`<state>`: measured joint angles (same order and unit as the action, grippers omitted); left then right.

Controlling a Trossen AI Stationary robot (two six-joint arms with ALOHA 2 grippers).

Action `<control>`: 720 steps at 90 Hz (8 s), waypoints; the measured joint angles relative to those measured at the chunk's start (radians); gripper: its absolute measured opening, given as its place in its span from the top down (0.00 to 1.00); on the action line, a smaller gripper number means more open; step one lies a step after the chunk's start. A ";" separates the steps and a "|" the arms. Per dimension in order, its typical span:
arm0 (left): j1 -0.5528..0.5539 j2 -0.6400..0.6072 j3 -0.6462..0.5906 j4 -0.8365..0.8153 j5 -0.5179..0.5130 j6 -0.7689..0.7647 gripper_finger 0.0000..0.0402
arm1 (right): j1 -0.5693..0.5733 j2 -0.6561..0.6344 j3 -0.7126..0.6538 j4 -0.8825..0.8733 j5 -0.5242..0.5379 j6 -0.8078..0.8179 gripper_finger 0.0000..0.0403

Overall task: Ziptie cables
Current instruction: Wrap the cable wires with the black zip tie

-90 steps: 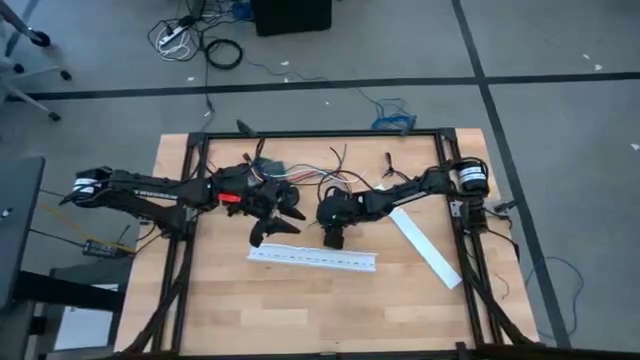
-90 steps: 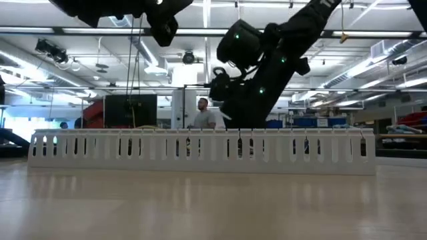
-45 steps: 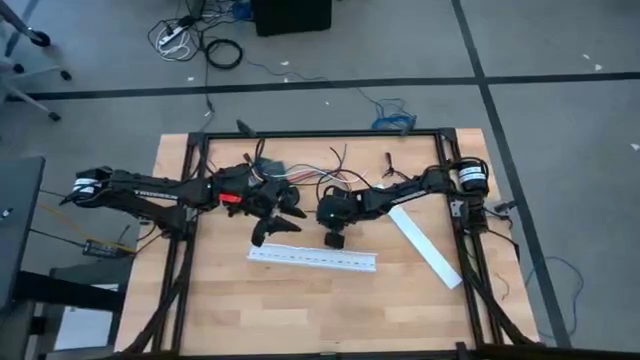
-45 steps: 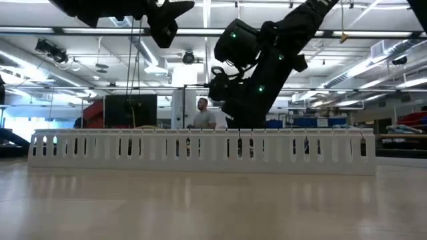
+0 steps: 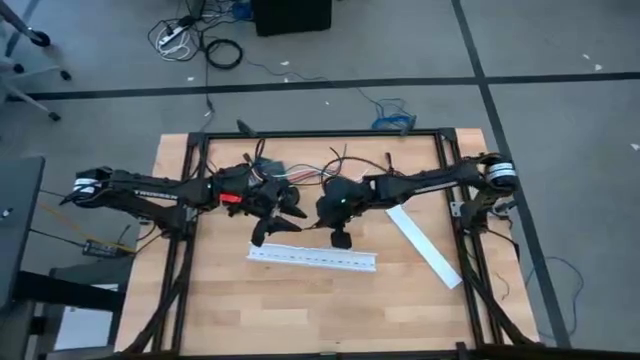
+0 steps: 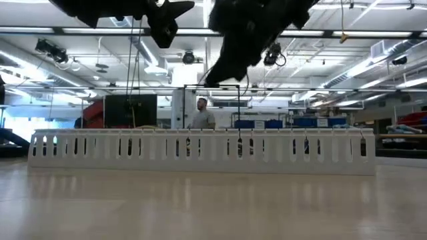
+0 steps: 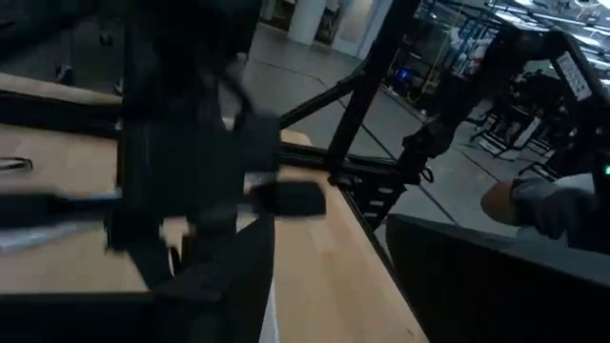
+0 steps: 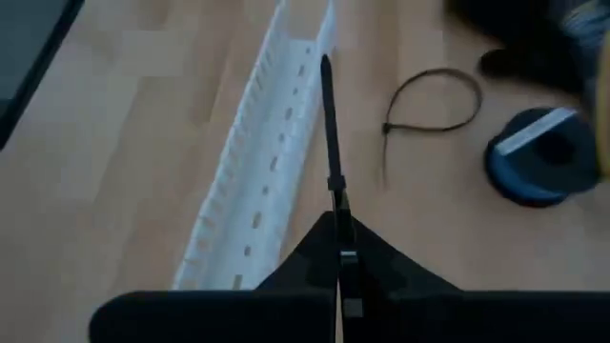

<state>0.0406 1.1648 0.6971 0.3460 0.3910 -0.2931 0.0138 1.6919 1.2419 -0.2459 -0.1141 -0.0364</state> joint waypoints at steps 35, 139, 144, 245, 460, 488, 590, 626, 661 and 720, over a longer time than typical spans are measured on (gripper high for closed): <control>0.000 -0.028 0.000 0.000 -0.033 0.074 0.51 | 0.040 -0.225 0.000 -0.092 0.119 -0.061 1.00; -0.029 0.008 -0.127 0.530 -0.434 0.476 0.51 | -0.021 -0.365 0.000 0.302 0.154 -0.086 1.00; -0.029 0.008 -0.127 0.550 -0.435 0.475 0.51 | -0.021 -0.348 0.001 0.349 0.142 -0.086 1.00; -0.029 0.008 -0.127 0.629 -0.382 0.500 0.51 | -0.031 -0.235 0.000 0.614 0.033 -0.046 1.00; -0.028 0.160 -0.085 0.598 -0.356 0.366 0.51 | -0.088 -0.138 -0.113 0.732 0.020 0.040 1.00; -0.028 0.160 -0.085 0.591 -0.358 0.366 0.51 | -0.097 -0.148 -0.113 0.694 0.014 0.033 1.00; -0.030 0.160 -0.085 0.603 -0.411 0.417 1.00 | -0.121 -0.148 -0.113 0.673 -0.026 0.029 0.91; -0.030 0.157 -0.086 0.563 -0.547 0.438 1.00 | -0.131 -0.148 -0.111 0.579 0.148 -0.040 0.36; -0.028 -0.083 -0.085 0.163 -0.814 0.402 1.00 | -0.182 -0.143 -0.112 0.431 0.167 -0.064 0.19; 0.142 -0.552 -0.094 -0.565 -0.574 0.362 1.00 | -0.232 0.347 0.154 0.572 0.215 -0.050 0.24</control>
<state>0.1830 0.6126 0.6030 -0.2186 -0.1831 0.0689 -0.2184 2.0385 1.3958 0.3259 0.1010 -0.0868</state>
